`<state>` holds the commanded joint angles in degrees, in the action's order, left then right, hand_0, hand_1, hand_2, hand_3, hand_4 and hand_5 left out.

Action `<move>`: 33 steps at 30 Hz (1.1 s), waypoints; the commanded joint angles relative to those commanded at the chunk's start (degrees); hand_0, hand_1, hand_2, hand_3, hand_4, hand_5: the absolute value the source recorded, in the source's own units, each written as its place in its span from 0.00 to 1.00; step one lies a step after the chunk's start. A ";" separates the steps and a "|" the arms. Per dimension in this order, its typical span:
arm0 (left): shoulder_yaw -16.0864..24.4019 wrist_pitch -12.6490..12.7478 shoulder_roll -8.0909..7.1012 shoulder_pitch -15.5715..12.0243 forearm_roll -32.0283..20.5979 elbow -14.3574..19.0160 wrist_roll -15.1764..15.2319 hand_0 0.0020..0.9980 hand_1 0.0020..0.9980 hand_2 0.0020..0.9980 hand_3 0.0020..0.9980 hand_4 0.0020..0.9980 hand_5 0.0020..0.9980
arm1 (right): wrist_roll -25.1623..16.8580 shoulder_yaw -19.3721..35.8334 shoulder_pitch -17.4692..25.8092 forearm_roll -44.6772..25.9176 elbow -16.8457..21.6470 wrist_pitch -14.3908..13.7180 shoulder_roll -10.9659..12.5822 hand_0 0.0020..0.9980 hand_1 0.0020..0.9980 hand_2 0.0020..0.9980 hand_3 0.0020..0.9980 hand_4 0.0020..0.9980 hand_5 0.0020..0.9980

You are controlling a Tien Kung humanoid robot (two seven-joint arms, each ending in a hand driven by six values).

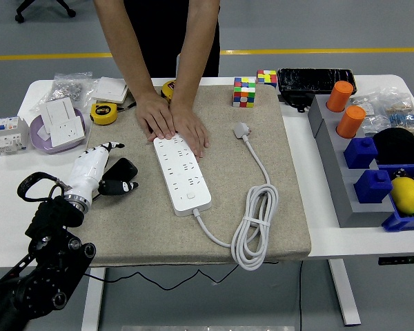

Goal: Pick up the plug,place it near the board,insert it into the board,press the button

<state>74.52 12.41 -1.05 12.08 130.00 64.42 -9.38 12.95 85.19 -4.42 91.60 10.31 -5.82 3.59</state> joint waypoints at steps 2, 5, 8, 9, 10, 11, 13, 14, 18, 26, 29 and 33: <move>0.28 -0.46 0.00 0.11 0.00 -0.26 -0.50 0.52 0.44 0.43 0.46 0.74 0.18 | -0.02 -0.04 0.02 -0.09 0.00 -0.02 0.01 0.76 0.70 0.71 0.69 0.95 0.65; 0.44 -1.04 -0.02 0.18 0.00 -0.56 -0.96 0.44 0.33 0.36 0.43 0.67 0.15 | -0.03 0.00 0.01 -0.07 0.00 -0.01 -0.04 0.76 0.70 0.71 0.69 0.96 0.65; 0.80 -1.37 0.01 -0.03 0.00 -0.35 -1.18 0.44 0.33 0.36 0.43 0.67 0.15 | -0.07 -0.02 -0.06 -0.16 0.00 -0.03 -0.12 0.76 0.70 0.71 0.69 0.96 0.65; 0.90 -1.24 0.00 -0.10 0.00 -0.07 -1.18 0.44 0.33 0.36 0.43 0.67 0.15 | -0.07 -0.04 -0.07 -0.19 0.00 -0.03 -0.12 0.76 0.70 0.71 0.69 0.96 0.65; 0.95 -1.15 -0.03 -0.13 0.00 0.14 -1.17 0.44 0.33 0.36 0.43 0.67 0.15 | -0.06 -0.03 -0.09 -0.18 0.00 -0.03 -0.12 0.76 0.70 0.71 0.69 0.96 0.65; 0.89 -1.17 -0.15 -0.13 0.00 0.43 -1.13 0.41 0.30 0.33 0.43 0.62 0.10 | -0.03 0.05 -0.10 -0.12 0.00 -0.04 -0.11 0.76 0.70 0.71 0.69 0.96 0.65; 0.67 -1.12 -0.38 -0.15 0.00 0.87 -1.04 0.41 0.30 0.33 0.43 0.62 0.10 | -0.02 0.07 -0.11 -0.16 0.00 -0.06 -0.09 0.76 0.70 0.71 0.69 0.96 0.65; 0.44 -1.06 -0.62 -0.18 0.00 1.46 -0.99 0.41 0.30 0.33 0.43 0.62 0.10 | -0.04 0.03 -0.12 -0.23 0.00 -0.08 -0.07 0.76 0.70 0.71 0.69 0.96 0.65; -0.31 -0.88 -1.35 -0.22 0.00 3.19 -0.64 0.41 0.30 0.32 0.43 0.61 0.09 | -0.01 0.07 -0.10 -0.27 0.00 -0.10 -0.09 0.76 0.69 0.71 0.69 0.96 0.65; -4.80 -1.17 -4.70 1.63 -1.04 7.61 1.10 0.41 0.30 0.32 0.43 0.61 0.09 | -0.04 -0.06 -0.09 -0.59 0.00 -0.13 -0.14 0.76 0.69 0.71 0.69 0.96 0.65; -8.58 -1.75 -7.00 4.44 -4.23 8.13 2.48 0.42 0.31 0.31 0.43 0.60 0.08 | -0.06 -0.13 -0.13 -0.73 0.00 -0.12 -0.06 0.76 0.69 0.71 0.69 0.96 0.65; -14.58 -3.13 -10.15 8.86 -6.34 7.64 3.07 0.42 0.31 0.31 0.43 0.60 0.08 | -0.05 -0.33 -0.43 -0.96 0.00 -0.13 0.17 0.76 0.69 0.71 0.69 0.96 0.65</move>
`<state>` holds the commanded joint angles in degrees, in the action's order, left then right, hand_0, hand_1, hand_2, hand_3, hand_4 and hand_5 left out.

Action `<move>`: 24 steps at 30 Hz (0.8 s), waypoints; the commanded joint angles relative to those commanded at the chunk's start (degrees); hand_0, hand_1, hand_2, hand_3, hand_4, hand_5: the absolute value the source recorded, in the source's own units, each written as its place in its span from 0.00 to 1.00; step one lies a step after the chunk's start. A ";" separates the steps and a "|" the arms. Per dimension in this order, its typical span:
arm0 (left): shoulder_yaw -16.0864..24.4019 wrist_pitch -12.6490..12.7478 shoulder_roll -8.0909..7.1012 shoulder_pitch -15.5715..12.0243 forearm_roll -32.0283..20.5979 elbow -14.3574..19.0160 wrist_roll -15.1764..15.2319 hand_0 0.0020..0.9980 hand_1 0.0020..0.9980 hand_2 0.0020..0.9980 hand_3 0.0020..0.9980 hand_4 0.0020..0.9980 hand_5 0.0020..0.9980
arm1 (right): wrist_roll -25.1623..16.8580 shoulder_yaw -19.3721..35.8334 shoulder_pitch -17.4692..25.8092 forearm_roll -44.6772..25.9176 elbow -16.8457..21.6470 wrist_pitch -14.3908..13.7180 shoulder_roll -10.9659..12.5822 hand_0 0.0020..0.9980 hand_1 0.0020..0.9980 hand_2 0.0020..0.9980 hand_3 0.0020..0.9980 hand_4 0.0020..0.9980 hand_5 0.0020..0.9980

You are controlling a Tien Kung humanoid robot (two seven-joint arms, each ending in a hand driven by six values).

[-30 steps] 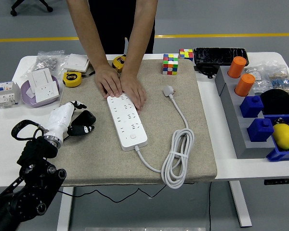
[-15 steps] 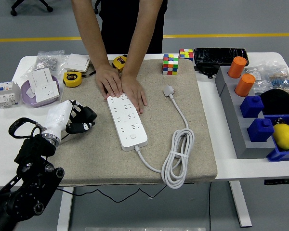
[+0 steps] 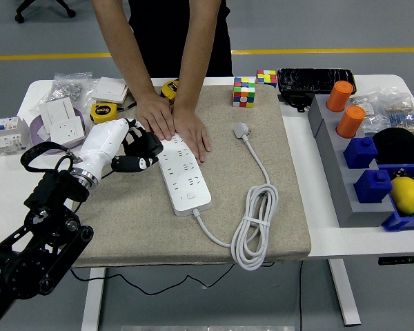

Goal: Pick up the plug,place it near the board,insert it into the board,press the button

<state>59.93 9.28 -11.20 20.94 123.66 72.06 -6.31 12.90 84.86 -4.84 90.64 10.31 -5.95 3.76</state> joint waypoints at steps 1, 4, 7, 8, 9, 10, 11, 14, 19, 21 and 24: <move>-1.90 -0.29 -0.87 1.31 -0.42 -0.05 0.09 0.42 0.31 0.31 0.43 0.60 0.08 | -0.01 -0.05 -0.09 -0.09 0.00 -0.04 0.09 0.76 0.69 0.71 0.69 0.96 0.65; -6.40 -0.87 -2.38 4.40 -1.44 -0.78 0.35 0.42 0.31 0.32 0.43 0.60 0.08 | 0.03 -0.08 -0.32 -0.13 0.00 -0.10 0.36 0.76 0.69 0.71 0.69 0.96 0.65; -8.84 -1.24 -2.90 5.90 -1.92 -1.63 0.65 0.42 0.31 0.32 0.43 0.60 0.08 | 0.11 0.15 -0.47 0.10 0.00 -0.05 0.43 0.76 0.69 0.71 0.69 0.96 0.65; -9.30 -1.34 -3.01 6.16 -2.02 -1.81 0.73 0.42 0.31 0.32 0.43 0.60 0.07 | 0.17 0.30 -0.50 0.28 0.00 -0.01 0.43 0.76 0.69 0.71 0.69 0.96 0.65; -10.30 -1.36 -3.25 6.64 -2.35 -2.14 0.87 0.42 0.31 0.32 0.43 0.60 0.07 | 0.15 0.26 -0.54 0.27 0.00 0.00 0.46 0.76 0.69 0.71 0.69 0.96 0.65; -10.85 -1.43 -3.39 6.91 -2.47 -2.34 0.90 0.42 0.31 0.32 0.43 0.60 0.07 | 0.16 0.28 -0.56 0.34 0.00 0.02 0.48 0.76 0.69 0.71 0.69 0.96 0.65; -11.59 -1.59 -3.58 7.23 -2.66 -2.63 0.93 0.42 0.31 0.32 0.43 0.60 0.07 | 0.23 0.42 -0.60 0.54 0.00 0.06 0.52 0.76 0.69 0.71 0.69 0.96 0.65; -12.94 -1.70 -3.92 7.73 -3.18 -3.34 1.09 0.42 0.32 0.32 0.43 0.60 0.08 | 0.25 0.47 -0.67 0.64 0.00 0.07 0.62 0.76 0.70 0.71 0.69 0.96 0.65; -13.72 -2.09 -4.09 7.81 -3.35 -4.16 1.16 0.42 0.32 0.32 0.43 0.60 0.08 | 0.19 0.15 -0.80 0.41 0.00 0.02 0.75 0.76 0.70 0.71 0.69 0.96 0.65; -13.96 -2.18 -4.09 7.87 -3.45 -4.39 1.13 0.42 0.32 0.32 0.43 0.60 0.07 | 0.20 0.08 -0.88 0.43 0.00 0.04 0.78 0.76 0.69 0.71 0.69 0.96 0.65; -14.07 -2.13 -3.95 7.76 -3.50 -4.83 1.15 0.42 0.32 0.32 0.43 0.60 0.07 | 0.17 -0.01 -0.92 0.32 0.00 0.02 0.75 0.76 0.69 0.71 0.69 0.96 0.65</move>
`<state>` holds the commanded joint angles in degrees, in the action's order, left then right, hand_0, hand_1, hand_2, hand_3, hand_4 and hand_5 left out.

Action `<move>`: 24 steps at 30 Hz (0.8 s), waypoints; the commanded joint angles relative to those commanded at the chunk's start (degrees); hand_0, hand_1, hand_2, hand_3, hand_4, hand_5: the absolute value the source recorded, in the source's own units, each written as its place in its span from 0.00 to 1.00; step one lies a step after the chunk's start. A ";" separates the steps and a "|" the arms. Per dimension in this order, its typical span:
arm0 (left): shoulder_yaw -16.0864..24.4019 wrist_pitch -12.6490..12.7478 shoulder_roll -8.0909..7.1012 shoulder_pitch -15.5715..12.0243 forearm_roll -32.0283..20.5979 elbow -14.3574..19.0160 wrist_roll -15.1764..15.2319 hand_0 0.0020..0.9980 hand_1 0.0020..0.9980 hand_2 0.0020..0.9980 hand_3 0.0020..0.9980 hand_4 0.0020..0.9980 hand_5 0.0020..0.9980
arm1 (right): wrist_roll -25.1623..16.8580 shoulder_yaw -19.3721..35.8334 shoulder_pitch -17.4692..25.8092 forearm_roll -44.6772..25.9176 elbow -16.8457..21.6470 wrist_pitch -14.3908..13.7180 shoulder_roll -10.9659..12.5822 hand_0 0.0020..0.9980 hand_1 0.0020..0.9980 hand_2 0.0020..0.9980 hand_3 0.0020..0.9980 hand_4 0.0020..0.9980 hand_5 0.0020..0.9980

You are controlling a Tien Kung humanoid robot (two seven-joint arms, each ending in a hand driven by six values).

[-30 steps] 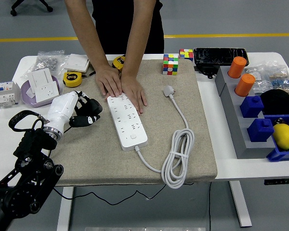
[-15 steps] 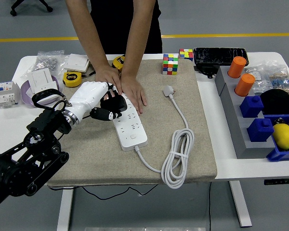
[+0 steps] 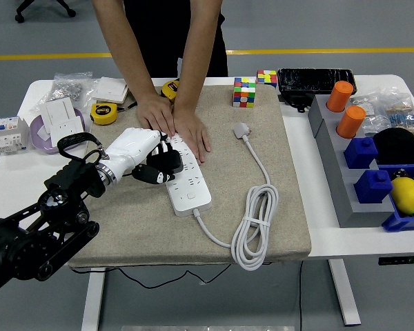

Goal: Pick up the plug,place it near the board,insert it into the board,press the button

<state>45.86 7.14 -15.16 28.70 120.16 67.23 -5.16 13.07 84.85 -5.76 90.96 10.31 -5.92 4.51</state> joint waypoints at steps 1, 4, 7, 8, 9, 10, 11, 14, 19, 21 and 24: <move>-0.04 0.02 0.06 -0.05 0.04 -0.20 0.04 0.42 0.32 0.32 0.43 0.60 0.07 | 0.00 -0.01 0.00 0.01 0.00 0.00 -0.02 0.76 0.69 0.71 0.69 0.96 0.65; -0.14 0.03 0.14 -0.07 0.06 -0.60 0.11 0.42 0.33 0.32 0.43 0.60 0.07 | 0.02 0.03 0.01 0.10 0.00 0.03 -0.04 0.76 0.69 0.71 0.68 0.96 0.65; -0.03 0.06 0.14 -0.13 0.70 -1.22 0.17 0.42 0.33 0.32 0.43 0.60 0.07 | -0.04 -0.06 0.07 0.00 0.00 -0.01 -0.05 0.76 0.69 0.71 0.68 0.96 0.65; -0.03 0.07 0.11 -0.16 0.80 -1.31 0.18 0.43 0.34 0.32 0.43 0.61 0.08 | -0.03 -0.03 0.09 0.04 0.00 0.00 -0.05 0.76 0.69 0.71 0.68 0.95 0.65; -0.04 0.07 0.08 -0.17 0.92 -1.37 0.19 0.43 0.34 0.32 0.43 0.61 0.08 | -0.02 0.01 0.11 0.08 0.00 0.01 -0.04 0.76 0.69 0.71 0.68 0.95 0.65; -0.07 0.07 0.06 -0.14 1.07 -1.42 0.19 0.43 0.34 0.32 0.43 0.61 0.08 | -0.01 0.10 0.13 0.13 0.00 0.00 -0.03 0.76 0.69 0.71 0.68 0.95 0.65; -0.10 0.06 0.05 -0.12 1.10 -1.45 0.20 0.43 0.34 0.32 0.43 0.61 0.08 | 0.01 0.17 0.14 0.18 0.00 0.01 -0.02 0.76 0.69 0.71 0.68 0.95 0.65; -0.11 0.09 0.02 -0.02 1.13 -1.53 0.22 0.43 0.34 0.33 0.44 0.61 0.08 | 0.06 0.30 0.16 0.27 0.00 0.03 0.04 0.76 0.69 0.71 0.68 0.95 0.65; 0.17 0.13 0.07 0.18 1.21 -1.84 0.29 0.43 0.34 0.33 0.44 0.61 0.08 | 0.03 0.24 0.07 0.21 0.00 0.04 0.08 0.76 0.69 0.71 0.68 0.95 0.65; 0.24 0.12 0.08 0.22 1.25 -1.82 0.29 0.43 0.34 0.33 0.44 0.61 0.08 | 0.02 0.21 0.01 0.15 0.00 0.02 0.06 0.76 0.69 0.71 0.68 0.95 0.65; 0.35 0.05 0.15 0.16 1.34 -1.89 0.27 0.43 0.34 0.33 0.44 0.61 0.08 | -0.04 0.16 -0.02 -0.01 0.00 -0.02 0.04 0.76 0.69 0.71 0.68 0.95 0.65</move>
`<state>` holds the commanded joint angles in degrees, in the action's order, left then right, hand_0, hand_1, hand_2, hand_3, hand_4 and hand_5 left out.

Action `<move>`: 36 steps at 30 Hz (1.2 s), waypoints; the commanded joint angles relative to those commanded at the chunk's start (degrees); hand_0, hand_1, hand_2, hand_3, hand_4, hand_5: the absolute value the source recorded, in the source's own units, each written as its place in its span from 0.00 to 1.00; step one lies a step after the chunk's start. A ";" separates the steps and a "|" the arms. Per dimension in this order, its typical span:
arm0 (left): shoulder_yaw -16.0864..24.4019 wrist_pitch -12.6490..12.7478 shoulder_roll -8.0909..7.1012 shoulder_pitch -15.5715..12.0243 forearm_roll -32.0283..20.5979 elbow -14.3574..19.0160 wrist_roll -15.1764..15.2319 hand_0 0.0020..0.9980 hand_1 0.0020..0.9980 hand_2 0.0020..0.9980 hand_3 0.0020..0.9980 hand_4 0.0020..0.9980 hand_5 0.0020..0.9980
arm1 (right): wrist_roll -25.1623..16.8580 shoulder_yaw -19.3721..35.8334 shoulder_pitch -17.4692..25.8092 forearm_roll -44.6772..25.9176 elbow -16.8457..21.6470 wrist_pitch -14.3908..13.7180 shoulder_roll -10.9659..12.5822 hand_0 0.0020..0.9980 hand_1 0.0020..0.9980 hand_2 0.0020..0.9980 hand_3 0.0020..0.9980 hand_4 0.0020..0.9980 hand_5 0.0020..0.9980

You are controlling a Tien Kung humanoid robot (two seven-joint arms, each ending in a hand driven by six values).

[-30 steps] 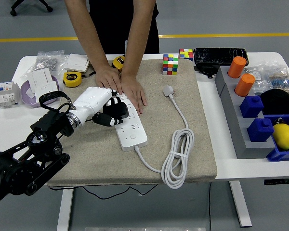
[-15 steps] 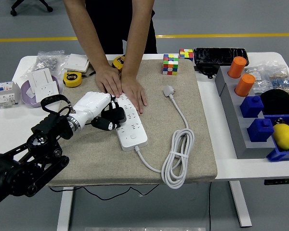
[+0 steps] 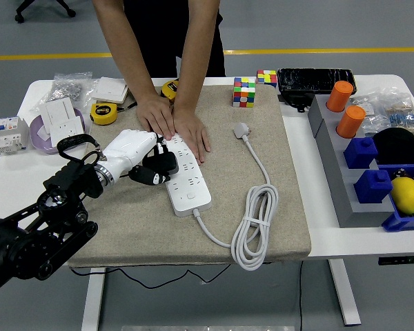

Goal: Pick up the plug,place it near the board,insert it into the board,press the button

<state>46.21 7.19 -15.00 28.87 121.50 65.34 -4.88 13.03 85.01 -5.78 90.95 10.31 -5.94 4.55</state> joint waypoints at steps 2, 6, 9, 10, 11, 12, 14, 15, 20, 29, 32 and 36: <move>0.09 -0.07 0.06 -0.09 0.09 -0.02 -0.01 0.43 0.35 0.33 0.44 0.61 0.08 | 0.01 0.06 0.01 0.02 0.00 0.00 0.00 0.76 0.69 0.71 0.68 0.95 0.65; 0.10 -0.14 0.00 -0.20 0.04 -0.04 -0.01 0.43 0.35 0.33 0.44 0.61 0.08 | 0.01 0.00 0.04 -0.05 0.00 0.01 0.01 0.76 0.69 0.71 0.68 0.95 0.65; 0.15 -0.15 -0.02 -0.24 0.09 -0.21 0.00 0.43 0.35 0.33 0.44 0.62 0.08 | 0.01 -0.01 0.06 -0.05 0.00 0.02 0.02 0.76 0.69 0.71 0.68 0.95 0.65; 0.19 -0.14 -0.02 -0.27 0.11 -0.25 0.00 0.43 0.35 0.33 0.44 0.62 0.08 | 0.00 -0.02 0.07 -0.06 0.00 0.02 0.02 0.76 0.69 0.71 0.68 0.95 0.65; 0.20 -0.16 -0.02 -0.31 0.07 -0.29 0.01 0.43 0.35 0.33 0.44 0.62 0.08 | 0.00 0.00 0.07 -0.06 0.00 0.02 0.03 0.76 0.69 0.71 0.68 0.95 0.65; 0.19 -0.16 -0.02 -0.33 0.06 -0.30 0.01 0.43 0.35 0.33 0.44 0.62 0.08 | 0.00 0.01 0.08 -0.05 0.00 0.03 0.03 0.76 0.69 0.71 0.68 0.95 0.65; 0.10 -0.16 -0.01 -0.32 0.09 -0.32 0.02 0.43 0.35 0.33 0.44 0.62 0.08 | 0.02 0.10 0.09 0.03 0.00 0.03 0.05 0.76 0.69 0.71 0.68 0.95 0.65; 0.08 -0.16 0.00 -0.31 0.09 -0.32 0.02 0.43 0.35 0.33 0.44 0.62 0.08 | 0.02 0.12 0.08 0.05 0.00 0.04 0.05 0.76 0.69 0.71 0.68 0.95 0.65; 0.13 -0.17 0.03 -0.29 0.19 -0.44 0.03 0.43 0.35 0.33 0.44 0.62 0.08 | -0.02 0.07 -0.02 -0.02 0.00 0.02 0.09 0.76 0.69 0.71 0.68 0.95 0.65; 0.03 -0.14 0.16 -0.39 0.23 -0.55 0.06 0.43 0.35 0.33 0.44 0.62 0.08 | -0.02 0.23 0.05 0.09 0.00 0.04 0.06 0.76 0.69 0.71 0.68 0.95 0.65; -0.02 -0.17 0.16 -0.44 0.26 -0.56 0.04 0.43 0.35 0.33 0.44 0.62 0.08 | -0.06 0.15 0.03 -0.01 0.00 0.03 0.06 0.76 0.69 0.71 0.68 0.95 0.65; -0.15 -0.20 0.11 -0.44 0.24 -0.65 0.03 0.43 0.35 0.33 0.44 0.62 0.08 | -0.04 0.19 0.01 0.04 0.00 0.04 0.07 0.76 0.69 0.71 0.68 0.95 0.65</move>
<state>46.05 6.99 -14.90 28.43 121.73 64.69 -4.85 12.99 85.20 -5.77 90.99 10.31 -5.90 4.62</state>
